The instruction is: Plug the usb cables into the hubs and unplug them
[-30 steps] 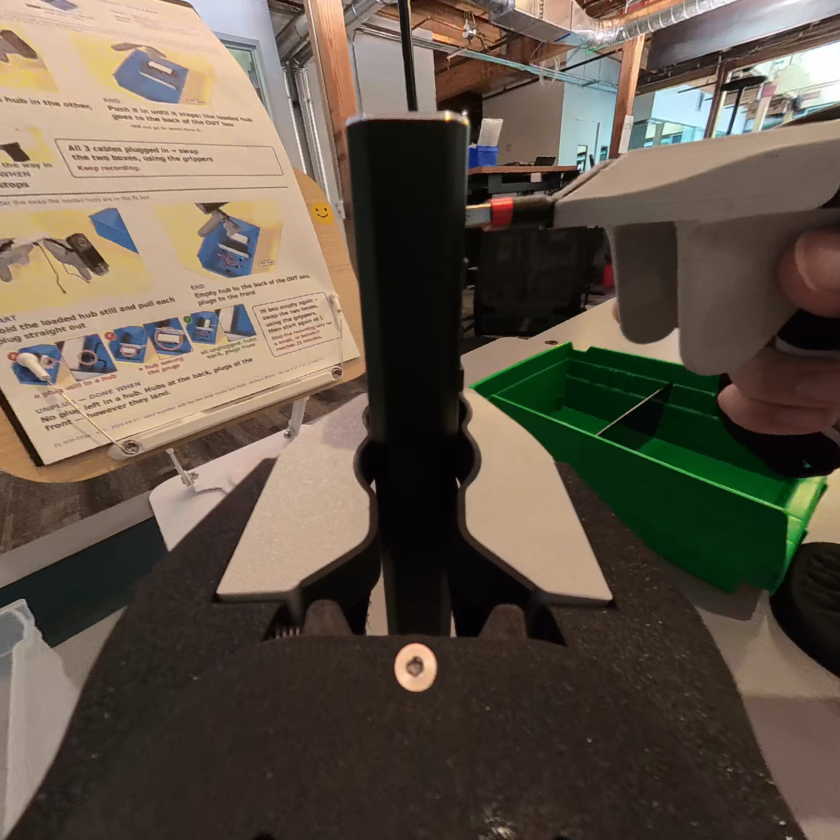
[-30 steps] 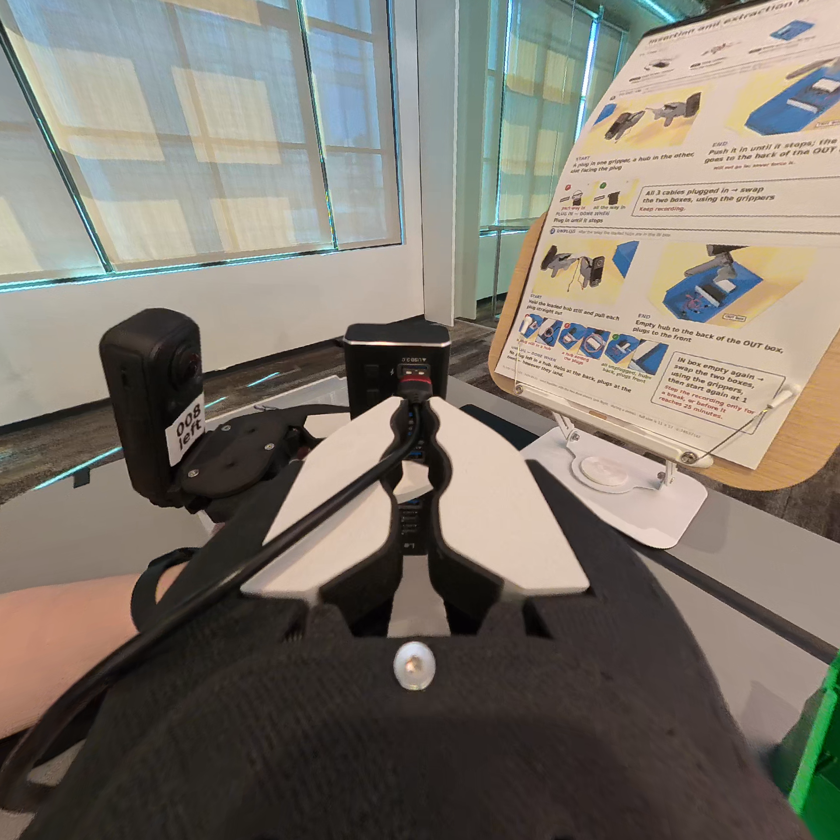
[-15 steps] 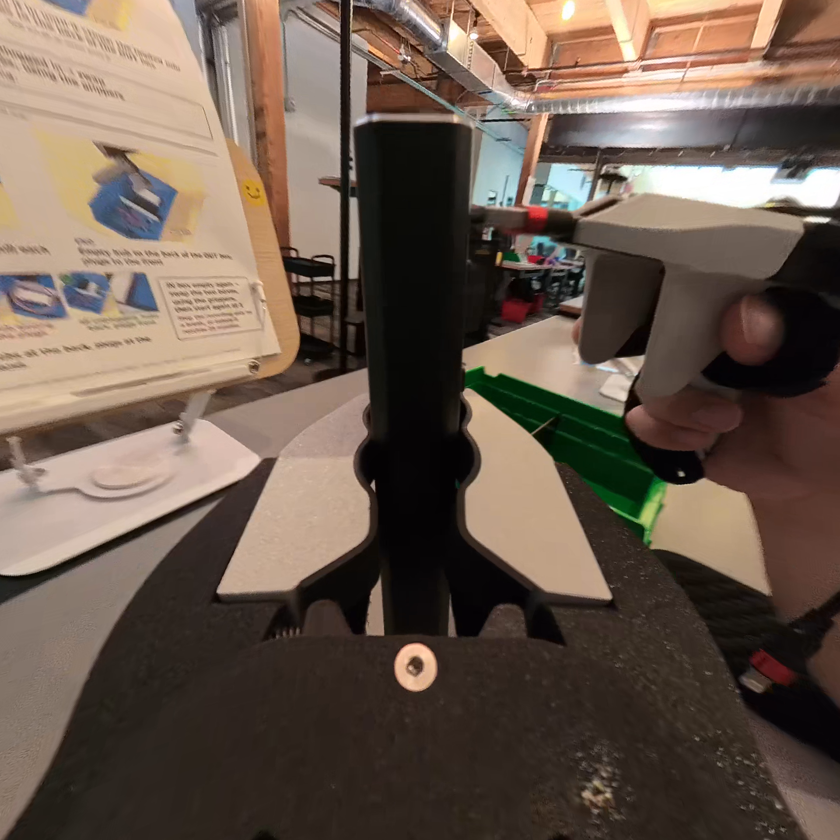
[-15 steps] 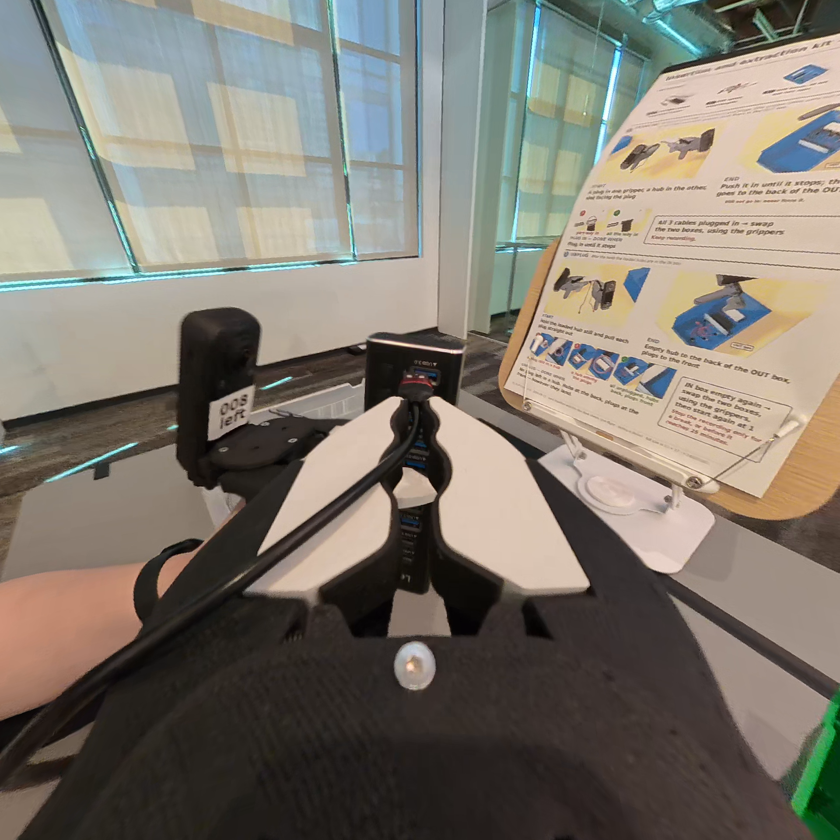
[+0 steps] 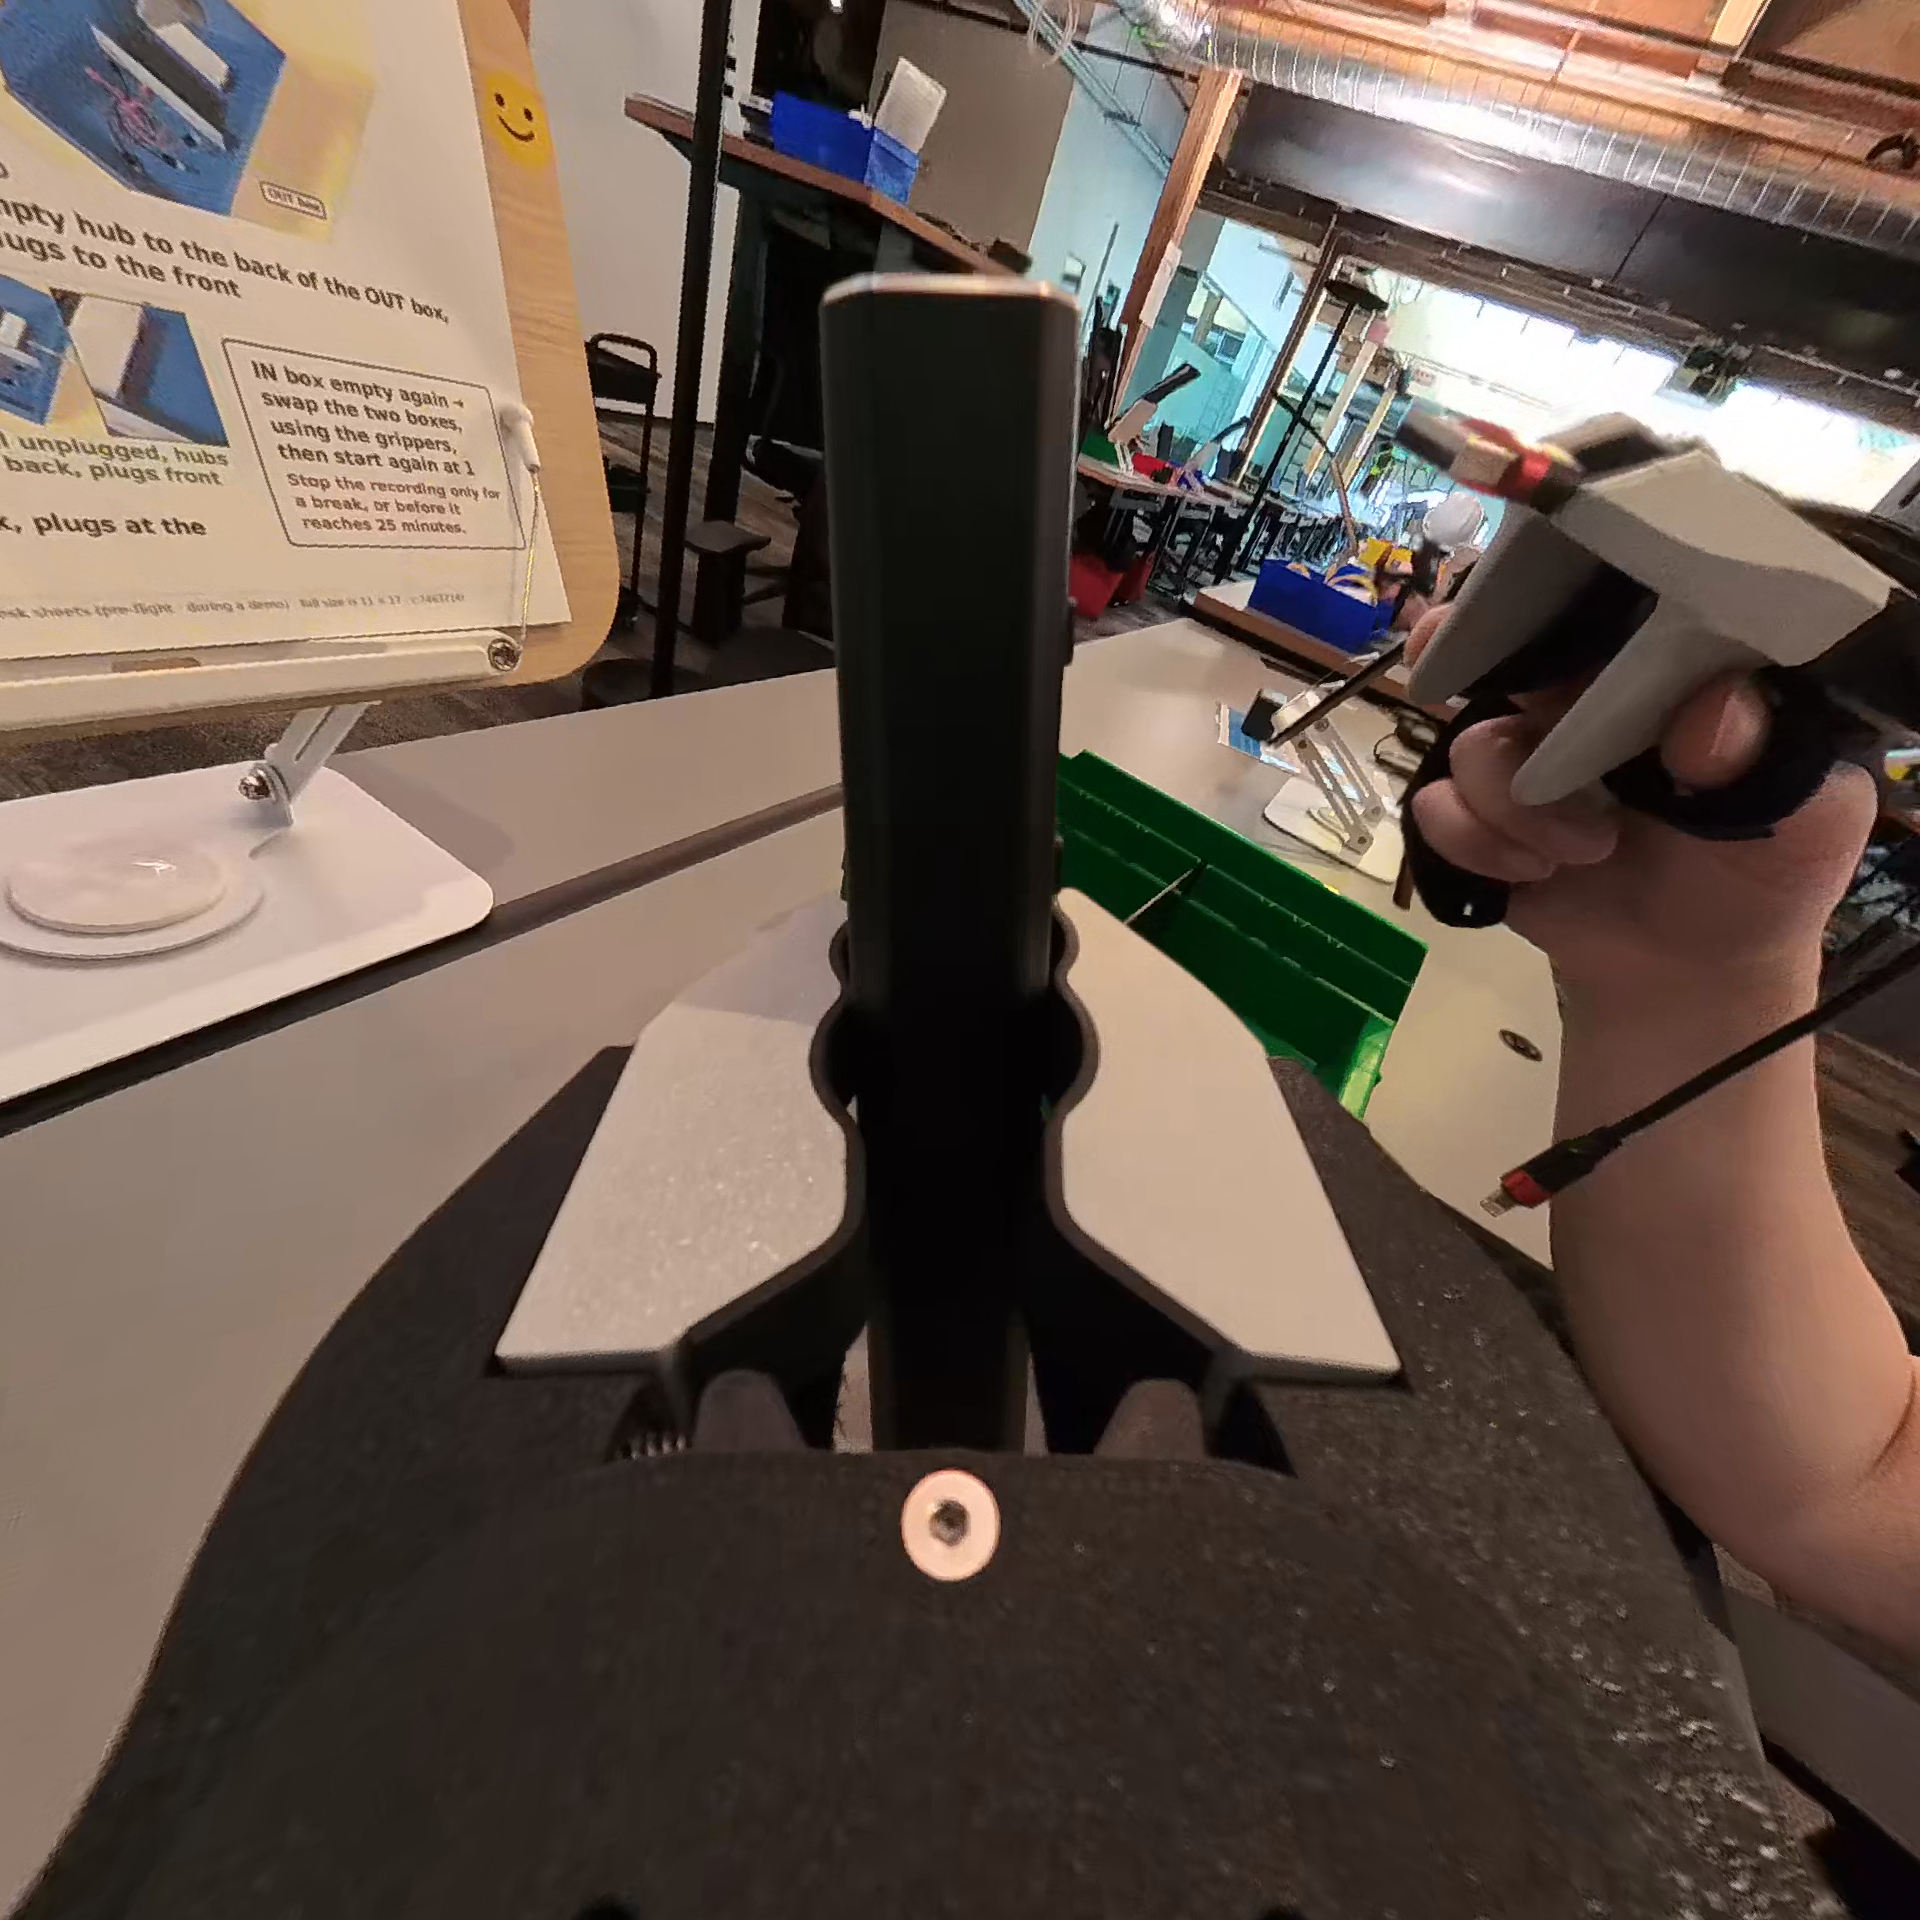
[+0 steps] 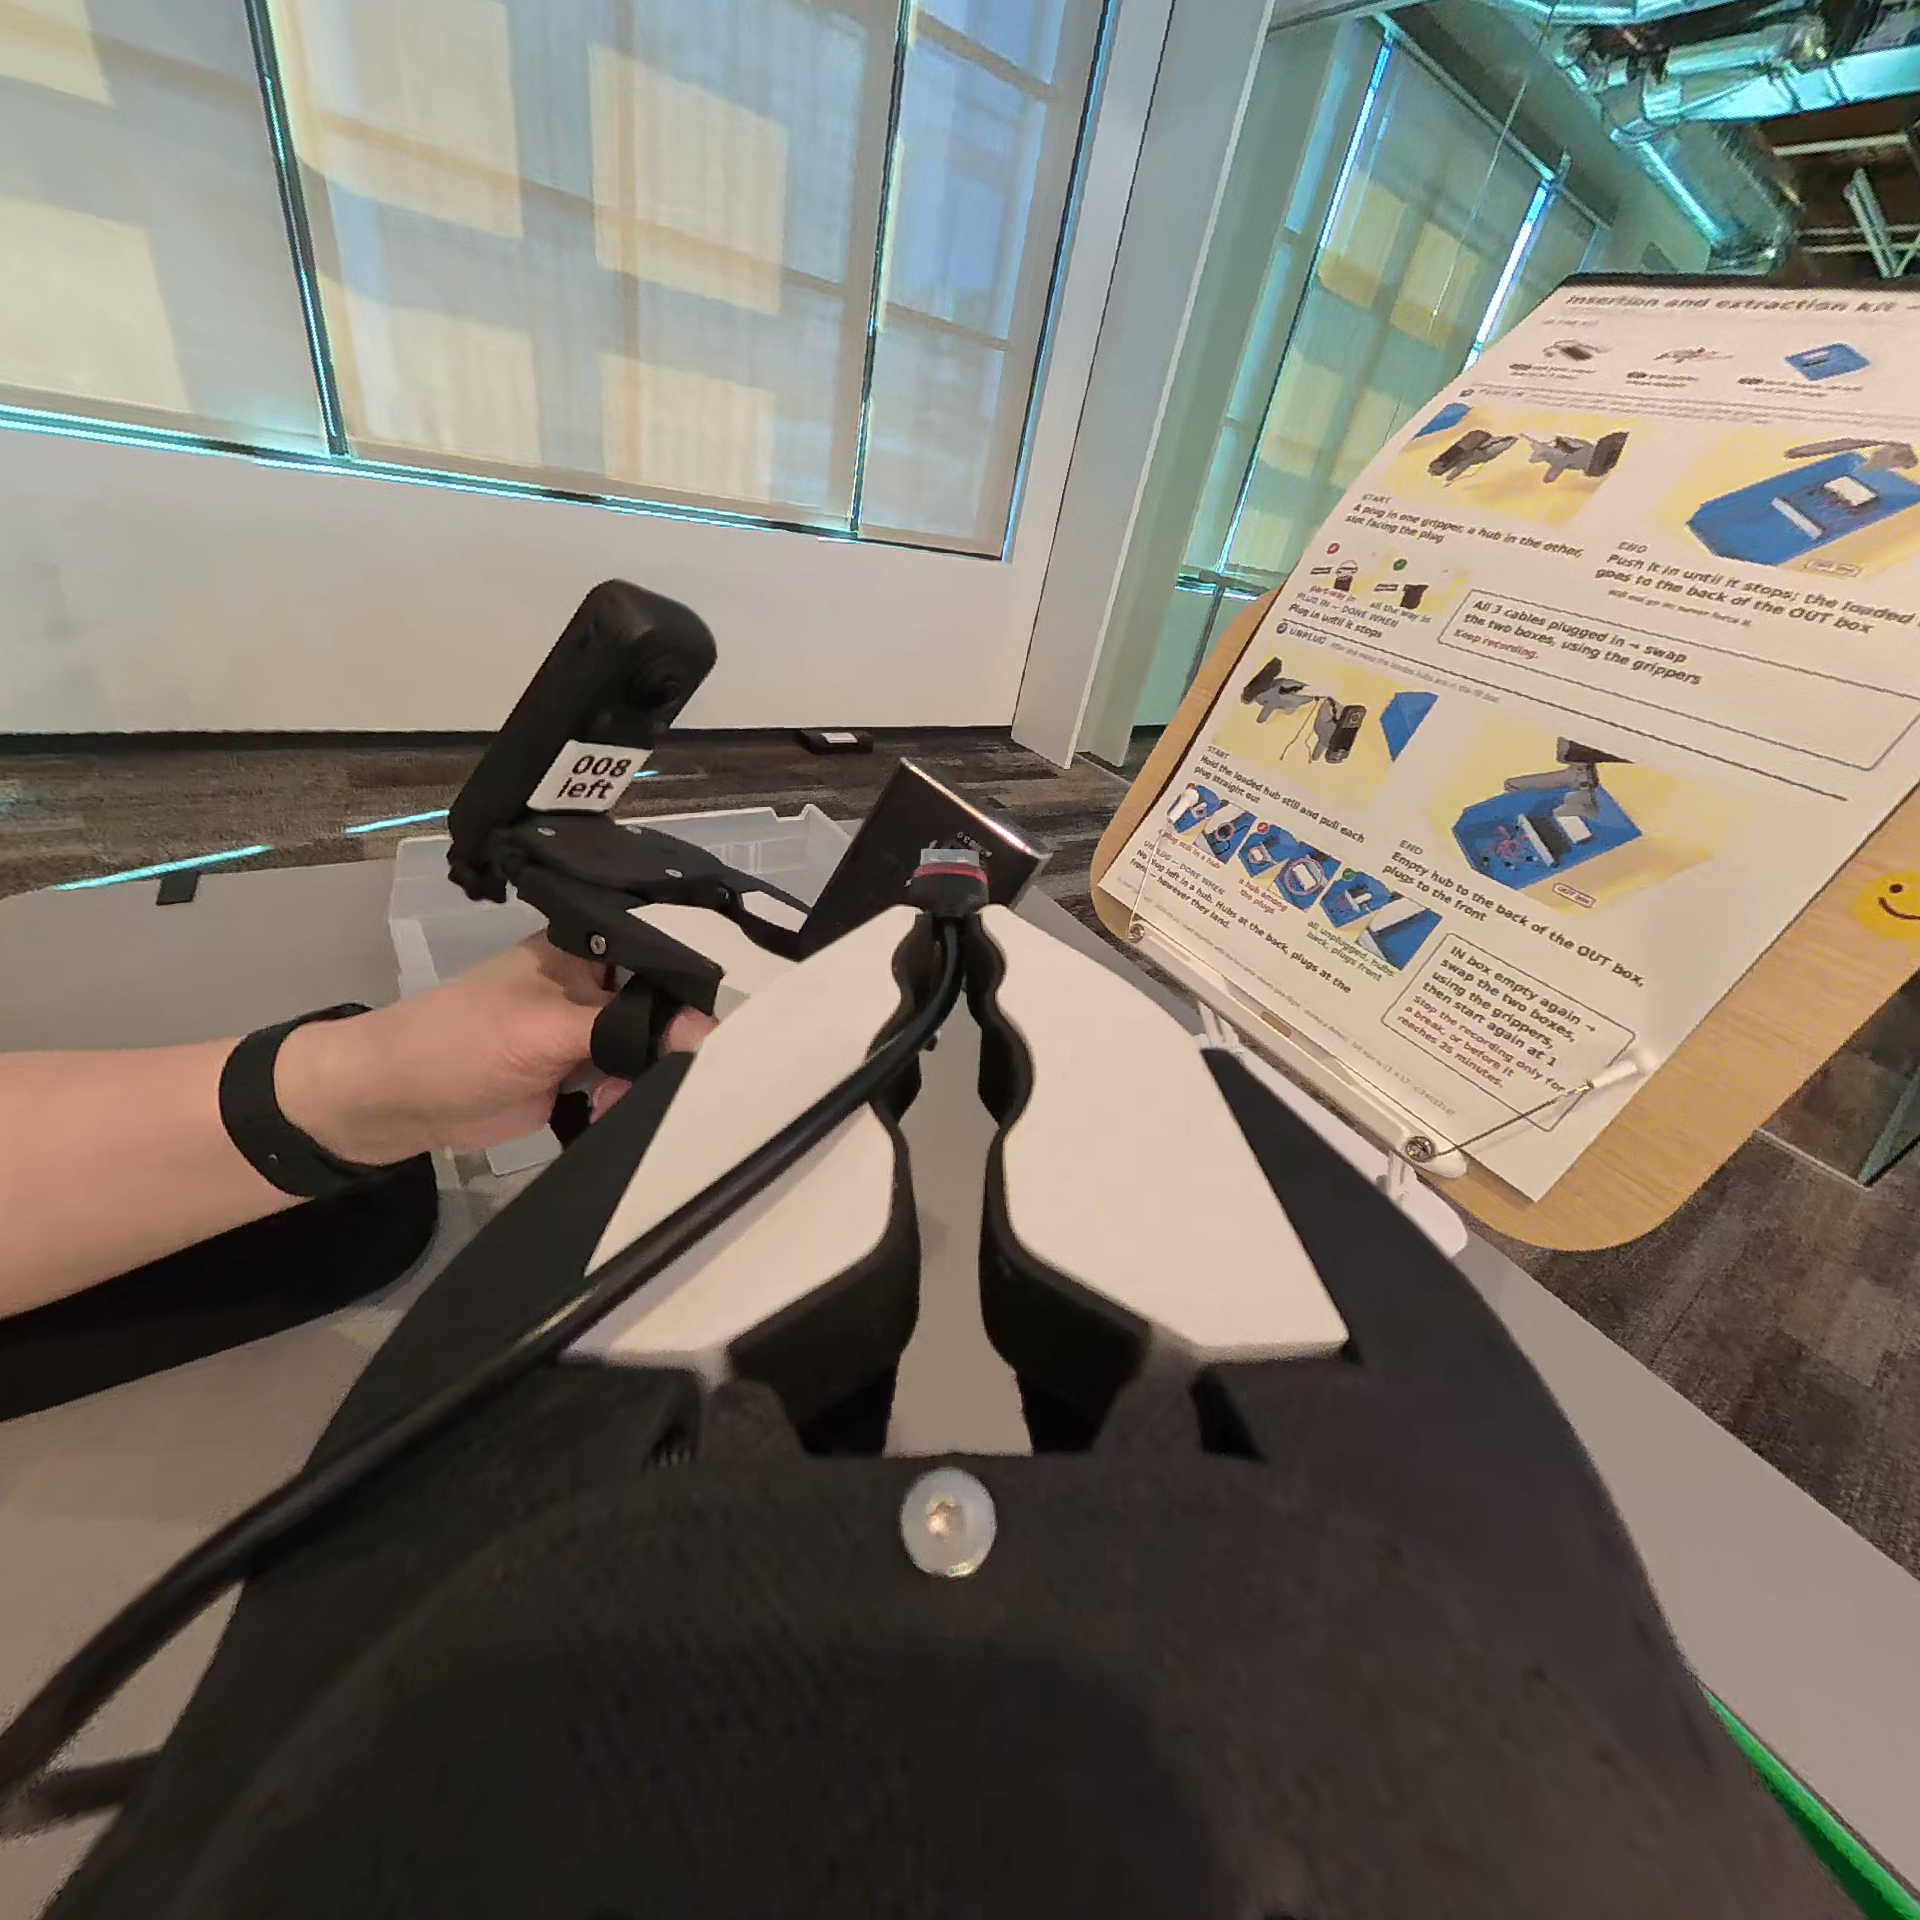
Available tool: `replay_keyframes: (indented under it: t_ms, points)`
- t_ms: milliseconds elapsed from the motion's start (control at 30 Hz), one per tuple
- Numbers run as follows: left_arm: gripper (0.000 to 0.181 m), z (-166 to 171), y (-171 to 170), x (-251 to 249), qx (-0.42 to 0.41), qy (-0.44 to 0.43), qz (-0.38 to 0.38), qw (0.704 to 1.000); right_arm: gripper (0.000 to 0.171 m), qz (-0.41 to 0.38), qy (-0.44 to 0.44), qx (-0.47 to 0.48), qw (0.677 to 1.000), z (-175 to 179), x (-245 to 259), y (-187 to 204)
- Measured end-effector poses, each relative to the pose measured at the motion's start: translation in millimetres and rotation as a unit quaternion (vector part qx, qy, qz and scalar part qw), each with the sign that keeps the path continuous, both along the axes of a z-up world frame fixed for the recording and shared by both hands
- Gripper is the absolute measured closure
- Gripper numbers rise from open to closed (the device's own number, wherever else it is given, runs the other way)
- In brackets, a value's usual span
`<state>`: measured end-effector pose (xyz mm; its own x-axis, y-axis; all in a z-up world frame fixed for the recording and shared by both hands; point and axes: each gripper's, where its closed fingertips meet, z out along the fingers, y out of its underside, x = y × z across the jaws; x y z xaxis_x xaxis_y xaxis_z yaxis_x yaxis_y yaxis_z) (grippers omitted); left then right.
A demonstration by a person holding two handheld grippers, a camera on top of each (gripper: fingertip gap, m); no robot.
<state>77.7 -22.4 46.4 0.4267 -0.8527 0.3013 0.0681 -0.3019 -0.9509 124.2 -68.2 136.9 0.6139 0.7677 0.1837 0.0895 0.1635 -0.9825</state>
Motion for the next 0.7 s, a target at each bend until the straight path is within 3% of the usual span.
replay_keyframes:
  t_ms: [700]
  points:
    - [0.151,-15.9,1.1,4.3,0.014,0.053,0.005,0.998,0.165,0.002,-0.061,0.019,0.998,-15.1,8.4,5.7]
